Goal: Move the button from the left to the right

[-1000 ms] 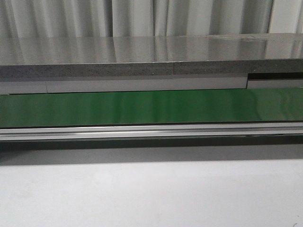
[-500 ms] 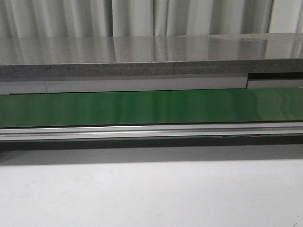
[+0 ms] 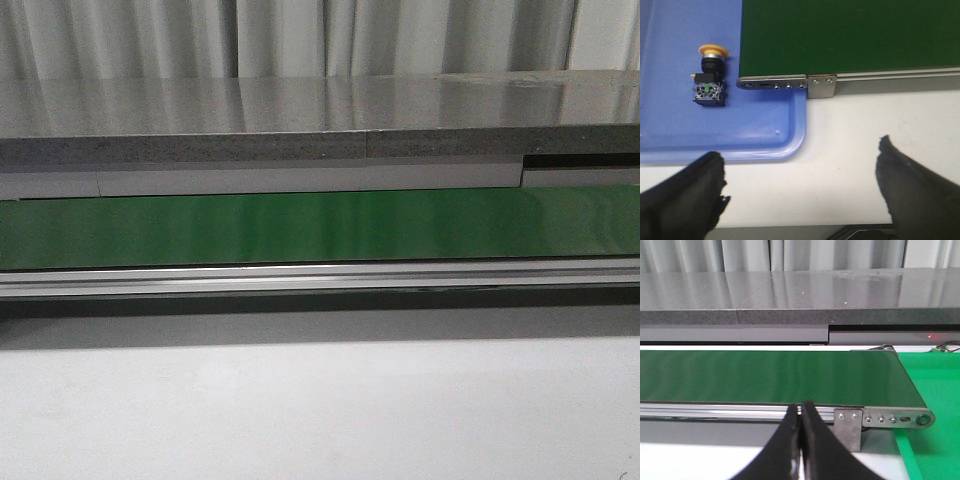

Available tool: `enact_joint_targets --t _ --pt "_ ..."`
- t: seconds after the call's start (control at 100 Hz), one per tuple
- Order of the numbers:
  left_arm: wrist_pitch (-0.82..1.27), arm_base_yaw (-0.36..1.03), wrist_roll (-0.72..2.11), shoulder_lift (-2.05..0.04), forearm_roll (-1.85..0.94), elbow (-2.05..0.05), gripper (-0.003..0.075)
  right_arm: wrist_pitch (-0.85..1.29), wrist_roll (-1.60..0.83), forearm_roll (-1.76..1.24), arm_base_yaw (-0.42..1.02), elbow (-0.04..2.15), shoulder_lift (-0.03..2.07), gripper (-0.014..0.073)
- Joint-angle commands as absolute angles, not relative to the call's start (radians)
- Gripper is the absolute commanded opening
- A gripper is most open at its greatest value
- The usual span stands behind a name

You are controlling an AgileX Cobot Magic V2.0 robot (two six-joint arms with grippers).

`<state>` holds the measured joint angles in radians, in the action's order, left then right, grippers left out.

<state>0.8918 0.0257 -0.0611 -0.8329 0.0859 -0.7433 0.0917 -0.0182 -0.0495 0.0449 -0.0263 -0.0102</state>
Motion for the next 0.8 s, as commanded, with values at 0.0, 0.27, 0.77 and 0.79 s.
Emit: enact_joint_targets --t 0.0,0.27,0.77,0.79 --pt "0.838 0.035 -0.066 -0.832 0.091 -0.781 0.0687 0.012 -0.02 -0.037 0.047 -0.011 -0.028 -0.0068" --pt "0.842 -0.066 -0.082 -0.859 0.133 -0.834 0.0659 0.012 -0.02 -0.037 0.047 -0.011 -0.028 -0.0068" --pt "0.811 -0.335 -0.082 -1.338 0.05 -1.106 0.0659 0.012 -0.02 -0.037 0.047 -0.011 -0.028 -0.0068" --pt "0.811 -0.335 -0.082 -1.36 0.05 -1.117 0.0659 0.012 -0.02 -0.037 0.047 -0.011 -0.028 -0.0068"
